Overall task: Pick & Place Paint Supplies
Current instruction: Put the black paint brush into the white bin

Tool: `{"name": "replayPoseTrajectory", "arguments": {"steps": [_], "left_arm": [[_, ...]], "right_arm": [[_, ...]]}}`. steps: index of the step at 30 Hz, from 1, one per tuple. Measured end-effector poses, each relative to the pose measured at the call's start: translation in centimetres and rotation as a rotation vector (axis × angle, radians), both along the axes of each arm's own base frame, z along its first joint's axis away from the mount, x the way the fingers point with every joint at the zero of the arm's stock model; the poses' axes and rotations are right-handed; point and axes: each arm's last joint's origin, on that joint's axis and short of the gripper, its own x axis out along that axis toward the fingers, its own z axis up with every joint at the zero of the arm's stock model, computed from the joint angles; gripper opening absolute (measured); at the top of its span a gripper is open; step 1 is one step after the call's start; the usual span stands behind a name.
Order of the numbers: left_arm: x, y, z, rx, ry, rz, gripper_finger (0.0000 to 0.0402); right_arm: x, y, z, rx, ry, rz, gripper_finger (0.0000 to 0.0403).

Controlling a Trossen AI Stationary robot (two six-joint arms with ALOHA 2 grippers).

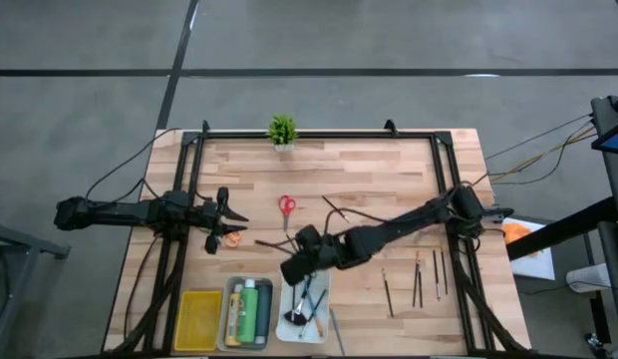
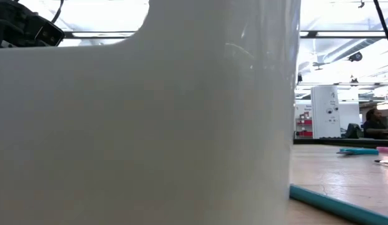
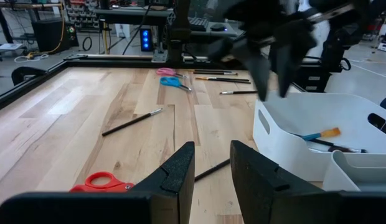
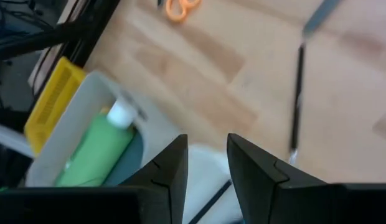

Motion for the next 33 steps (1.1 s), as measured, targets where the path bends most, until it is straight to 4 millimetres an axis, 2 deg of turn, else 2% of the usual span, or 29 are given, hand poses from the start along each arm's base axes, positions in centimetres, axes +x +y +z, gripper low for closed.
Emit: {"name": "replayPoseTrajectory", "arguments": {"steps": [7,11,18,27,33], "left_arm": [[0.0,0.0,0.0,0.000,0.000,0.000,0.0104],[0.0,0.0,0.0,0.000,0.000,0.000,0.0104],[0.0,0.0,0.0,0.000,0.000,0.000,0.0104],[0.0,0.0,0.0,0.000,0.000,0.000,0.0104],[0.0,0.0,0.0,0.000,0.000,0.000,0.0104]], "right_arm": [[1.0,-4.0,0.0,-0.009,0.017,-0.003,0.0109],[1.2,-5.3,-0.1,-0.017,0.021,-0.003,0.0109],[1.0,-5.7,-0.4,-0.044,0.071,0.014,0.0109],[2.1,-5.9,-4.0,-0.102,0.146,0.061,0.0109],[2.9,-6.0,-5.3,-0.147,0.167,0.106,0.0109]]}}
